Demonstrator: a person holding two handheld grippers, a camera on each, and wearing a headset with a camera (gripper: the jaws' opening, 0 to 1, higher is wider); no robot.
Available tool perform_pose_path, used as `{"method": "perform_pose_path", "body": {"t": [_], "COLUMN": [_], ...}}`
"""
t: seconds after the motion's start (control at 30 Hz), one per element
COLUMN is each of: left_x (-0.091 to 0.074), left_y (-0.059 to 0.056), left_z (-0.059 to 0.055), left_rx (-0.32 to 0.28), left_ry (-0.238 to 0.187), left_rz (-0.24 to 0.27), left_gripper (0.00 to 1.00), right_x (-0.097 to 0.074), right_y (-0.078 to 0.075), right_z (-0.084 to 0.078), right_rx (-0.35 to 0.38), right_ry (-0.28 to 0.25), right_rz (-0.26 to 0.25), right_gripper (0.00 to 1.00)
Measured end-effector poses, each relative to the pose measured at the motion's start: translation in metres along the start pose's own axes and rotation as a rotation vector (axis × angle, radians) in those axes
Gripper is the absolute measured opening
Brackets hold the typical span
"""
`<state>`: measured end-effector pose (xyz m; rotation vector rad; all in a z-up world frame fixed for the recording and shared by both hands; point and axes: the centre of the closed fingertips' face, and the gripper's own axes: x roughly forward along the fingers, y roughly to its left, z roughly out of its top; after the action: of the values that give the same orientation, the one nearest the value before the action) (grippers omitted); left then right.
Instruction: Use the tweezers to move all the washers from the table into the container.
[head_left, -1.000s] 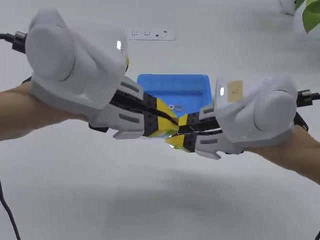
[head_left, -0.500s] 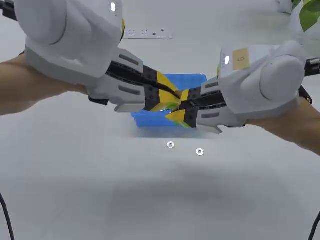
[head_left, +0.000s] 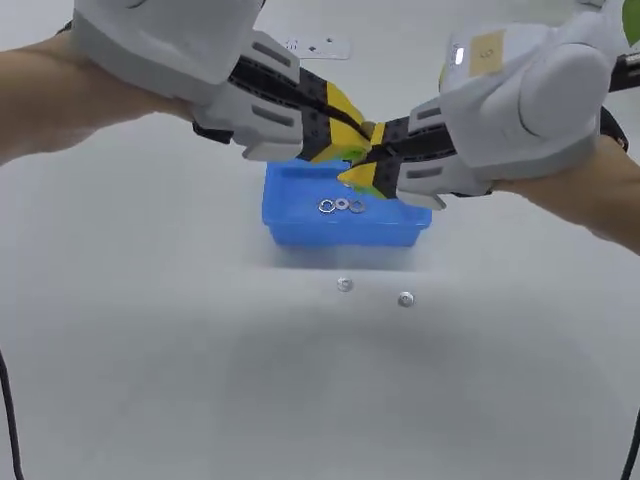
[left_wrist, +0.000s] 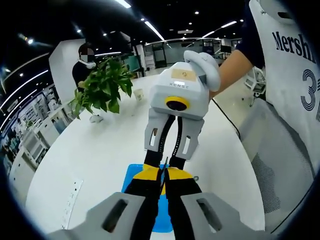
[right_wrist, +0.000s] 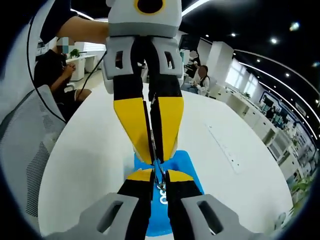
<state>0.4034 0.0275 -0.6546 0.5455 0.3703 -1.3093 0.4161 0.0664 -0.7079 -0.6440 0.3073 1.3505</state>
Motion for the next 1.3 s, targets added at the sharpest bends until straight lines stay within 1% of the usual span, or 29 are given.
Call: {"method": "perform_pose_path", "body": {"t": [0.1, 0.2, 0.33, 0.53, 0.77, 0.97, 1.03, 1.1, 1.2, 1.3], "left_x": [0.003, 0.007, 0.012, 0.021, 0.031, 0.036, 0.037, 0.039, 0.041, 0.042], "left_y": [0.004, 0.01, 0.013, 0.017, 0.021, 0.02, 0.02, 0.018, 0.018, 0.018], "left_z": [-0.005, -0.015, -0.021, -0.033, -0.045, -0.05, -0.052, -0.053, -0.054, -0.053], "left_rx": [-0.002, -0.016, -0.036, -0.087, -0.118, -0.123, -0.124, -0.109, -0.104, -0.112], "left_ry": [-0.001, 0.004, 0.004, 0.001, 0.004, 0.008, 0.019, 0.028, 0.034, 0.028], "left_rz": [0.0, -0.01, -0.021, -0.042, -0.049, -0.054, -0.052, -0.057, -0.062, -0.062], "left_gripper": [0.07, 0.07, 0.07, 0.07, 0.07, 0.07, 0.07, 0.07, 0.07, 0.07], "right_x": [0.004, 0.009, 0.016, 0.025, 0.035, 0.038, 0.039, 0.039, 0.04, 0.04], "right_y": [-0.003, -0.003, -0.005, -0.006, -0.008, -0.007, -0.007, -0.006, -0.005, -0.007], "right_z": [-0.004, -0.008, -0.015, -0.027, -0.041, -0.047, -0.049, -0.051, -0.052, -0.053], "right_rx": [0.007, 0.011, 0.022, 0.047, 0.068, 0.075, 0.075, 0.076, 0.081, 0.093], "right_ry": [0.002, 0.007, 0.015, 0.026, 0.044, 0.06, 0.065, 0.069, 0.071, 0.066], "right_rz": [0.004, 0.016, 0.024, 0.044, 0.055, 0.059, 0.061, 0.06, 0.061, 0.057], "right_gripper": [0.1, 0.1, 0.1, 0.1, 0.1, 0.1, 0.1, 0.1, 0.1, 0.1]}}
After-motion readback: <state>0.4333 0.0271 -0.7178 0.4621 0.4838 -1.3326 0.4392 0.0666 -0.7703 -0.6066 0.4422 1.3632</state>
